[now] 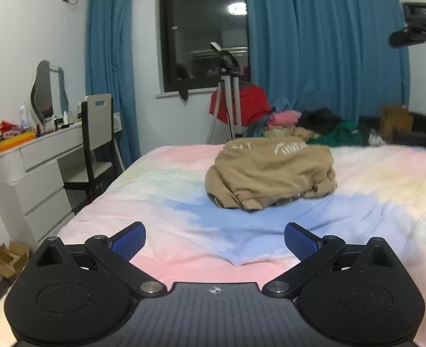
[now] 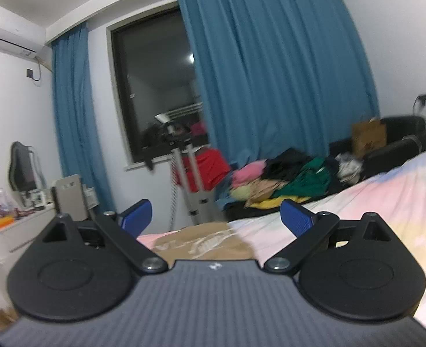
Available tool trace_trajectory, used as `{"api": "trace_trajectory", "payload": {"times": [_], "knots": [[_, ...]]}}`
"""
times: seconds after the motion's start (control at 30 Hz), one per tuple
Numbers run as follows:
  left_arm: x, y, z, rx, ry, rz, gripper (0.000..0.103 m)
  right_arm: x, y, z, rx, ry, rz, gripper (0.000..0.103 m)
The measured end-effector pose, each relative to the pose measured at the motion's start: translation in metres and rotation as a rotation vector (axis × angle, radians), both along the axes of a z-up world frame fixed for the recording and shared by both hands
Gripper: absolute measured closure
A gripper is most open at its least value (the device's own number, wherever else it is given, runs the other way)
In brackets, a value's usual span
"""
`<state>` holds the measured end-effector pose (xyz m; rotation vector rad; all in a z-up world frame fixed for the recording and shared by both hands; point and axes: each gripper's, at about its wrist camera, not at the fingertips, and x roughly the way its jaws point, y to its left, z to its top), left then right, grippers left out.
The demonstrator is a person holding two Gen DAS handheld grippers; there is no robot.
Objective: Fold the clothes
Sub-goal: 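Move both grippers toward the crumpled tan T-shirt on the bed, then grasp the tan T-shirt edge with the left gripper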
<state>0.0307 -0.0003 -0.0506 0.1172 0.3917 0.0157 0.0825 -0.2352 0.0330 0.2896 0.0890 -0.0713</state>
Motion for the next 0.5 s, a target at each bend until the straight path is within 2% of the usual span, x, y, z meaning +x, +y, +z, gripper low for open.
{"api": "trace_trajectory", "payload": {"times": [0.23,0.3,0.43,0.5], "knots": [[0.02,-0.023,-0.022,0.063,0.012,-0.054,0.0,-0.01,-0.043,-0.039,0.048,0.055,-0.028,0.006],[0.031,-0.032,-0.031,0.09,0.041,-0.072,0.0,-0.013,-0.055,-0.049,0.06,0.067,-0.034,0.005],[0.062,-0.044,-0.047,0.122,0.134,-0.128,0.0,-0.017,-0.058,-0.051,0.088,0.03,-0.012,0.005],[0.078,-0.05,-0.054,0.146,0.152,-0.135,0.0,-0.015,-0.058,-0.054,0.099,0.034,-0.005,0.005]]}}
